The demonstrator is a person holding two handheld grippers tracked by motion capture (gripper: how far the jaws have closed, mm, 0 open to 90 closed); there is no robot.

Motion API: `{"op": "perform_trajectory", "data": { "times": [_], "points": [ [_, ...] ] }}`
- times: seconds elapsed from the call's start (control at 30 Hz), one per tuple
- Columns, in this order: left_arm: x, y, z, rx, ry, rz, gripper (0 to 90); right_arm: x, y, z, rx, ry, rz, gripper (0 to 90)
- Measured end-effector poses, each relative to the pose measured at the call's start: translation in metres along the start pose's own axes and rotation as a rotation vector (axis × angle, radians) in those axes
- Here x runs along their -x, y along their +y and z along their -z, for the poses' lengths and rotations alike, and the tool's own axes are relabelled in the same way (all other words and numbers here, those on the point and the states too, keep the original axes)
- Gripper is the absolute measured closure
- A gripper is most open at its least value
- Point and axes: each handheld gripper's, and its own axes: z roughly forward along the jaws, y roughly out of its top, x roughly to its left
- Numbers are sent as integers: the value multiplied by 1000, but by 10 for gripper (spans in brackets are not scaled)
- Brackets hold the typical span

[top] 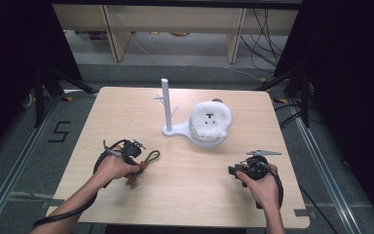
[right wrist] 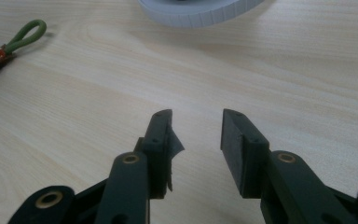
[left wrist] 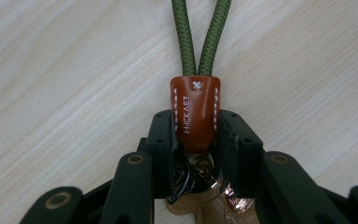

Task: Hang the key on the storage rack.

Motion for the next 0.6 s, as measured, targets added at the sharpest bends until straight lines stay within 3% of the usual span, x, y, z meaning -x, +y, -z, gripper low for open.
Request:
{"op": "perform_trajectory", "data": {
  "times": [0.03, 0.07, 0.1, 0.13, 0.2, 0.23, 0.27, 0.37, 0.43, 0.5, 0.53, 0.57, 0.6],
  "points": [
    [-1, -3, 5, 42, -2, -3, 673, 4, 0, -2, 33, 7, 39, 643],
    [-1, -3, 5, 42, -2, -3, 674, 4, 0, -2, 33, 7, 39, 643],
    [-1, -5, 7, 66, -5, -3, 674, 1, 0, 1, 9, -9, 1, 643],
    [0, -9, 11, 114, -8, 4, 674, 1, 0, 1, 7, -9, 1, 643],
    [1, -13, 13, 162, -20, 7, 674, -1, -1, 0, 7, 6, -17, 643],
    [2, -16, 15, 186, -36, 5, 674, 1, -1, -2, 27, 0, 17, 643],
    [2, -19, 15, 212, -49, 8, 674, -1, -1, -1, 9, -1, -3, 643],
    [5, -25, 16, 266, -60, 13, 675, 1, -1, -2, 32, 9, 30, 643],
    [7, -32, 16, 318, -67, 16, 675, -1, -1, -1, 14, 8, -1, 642],
    [7, -34, 16, 334, -65, 18, 675, -1, 0, -1, 13, -10, -3, 642],
    [7, -37, 16, 380, -58, 21, 675, -1, -1, -1, 14, -11, 0, 640],
    [7, -37, 16, 380, -58, 21, 675, -1, -1, -1, 14, -11, 0, 640],
    [7, -39, 18, 423, -66, 18, 675, -1, -1, 0, 18, -11, -1, 638]
  ]
}}
